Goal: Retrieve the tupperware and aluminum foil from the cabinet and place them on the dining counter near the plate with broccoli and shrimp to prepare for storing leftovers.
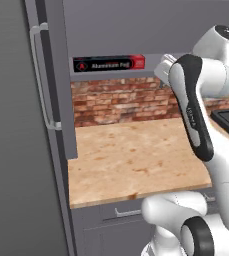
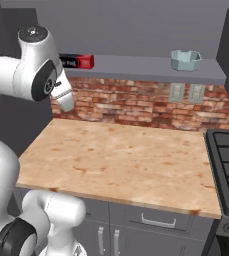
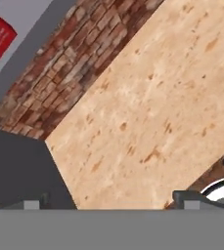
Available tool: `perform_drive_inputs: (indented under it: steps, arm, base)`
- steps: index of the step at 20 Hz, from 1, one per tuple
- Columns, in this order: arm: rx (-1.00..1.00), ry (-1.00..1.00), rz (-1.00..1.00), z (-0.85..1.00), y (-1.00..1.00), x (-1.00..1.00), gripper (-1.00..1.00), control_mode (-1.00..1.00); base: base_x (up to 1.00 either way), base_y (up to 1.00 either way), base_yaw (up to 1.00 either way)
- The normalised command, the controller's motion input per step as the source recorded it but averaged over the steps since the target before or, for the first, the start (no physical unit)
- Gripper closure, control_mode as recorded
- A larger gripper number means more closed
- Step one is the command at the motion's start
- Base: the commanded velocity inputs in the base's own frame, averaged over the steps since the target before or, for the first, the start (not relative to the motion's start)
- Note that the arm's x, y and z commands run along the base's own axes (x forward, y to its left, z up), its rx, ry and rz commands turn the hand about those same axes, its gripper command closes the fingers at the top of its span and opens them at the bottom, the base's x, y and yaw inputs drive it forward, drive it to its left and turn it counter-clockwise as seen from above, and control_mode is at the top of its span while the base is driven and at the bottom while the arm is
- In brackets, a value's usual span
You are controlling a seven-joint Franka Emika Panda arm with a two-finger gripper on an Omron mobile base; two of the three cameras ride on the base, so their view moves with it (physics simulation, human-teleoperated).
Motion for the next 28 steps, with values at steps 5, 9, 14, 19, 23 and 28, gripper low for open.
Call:
perform_drive_inputs:
  steps: [5, 9, 14, 19, 23, 28]
  arm:
    - [0.56, 0.16, -0.22, 0.1, 0.0, -0.16, -1.0, -1.0]
    - [0.47, 0.24, -0.05, 0.29, 0.0, 0.14, -1.0, -1.0]
    - [0.41, 0.07, -0.12, 0.28, -0.04, 0.34, -1.0, -1.0]
    - [0.25, 0.07, -0.19, 0.01, -0.1, 0.37, -1.0, -1.0]
    - [0.17, 0.14, -0.15, -0.01, -0.08, 0.5, -1.0, -1.0]
    - [0.18, 0.18, -0.14, 0.0, -0.07, 0.47, -1.0, -1.0]
  base:
    - [0.0, 0.0, 0.0]
    - [0.0, 0.0, 0.0]
    - [0.0, 0.0, 0.0]
    - [0.0, 0.0, 0.0]
    - [0.0, 0.0, 0.0]
    - [0.0, 0.0, 0.0]
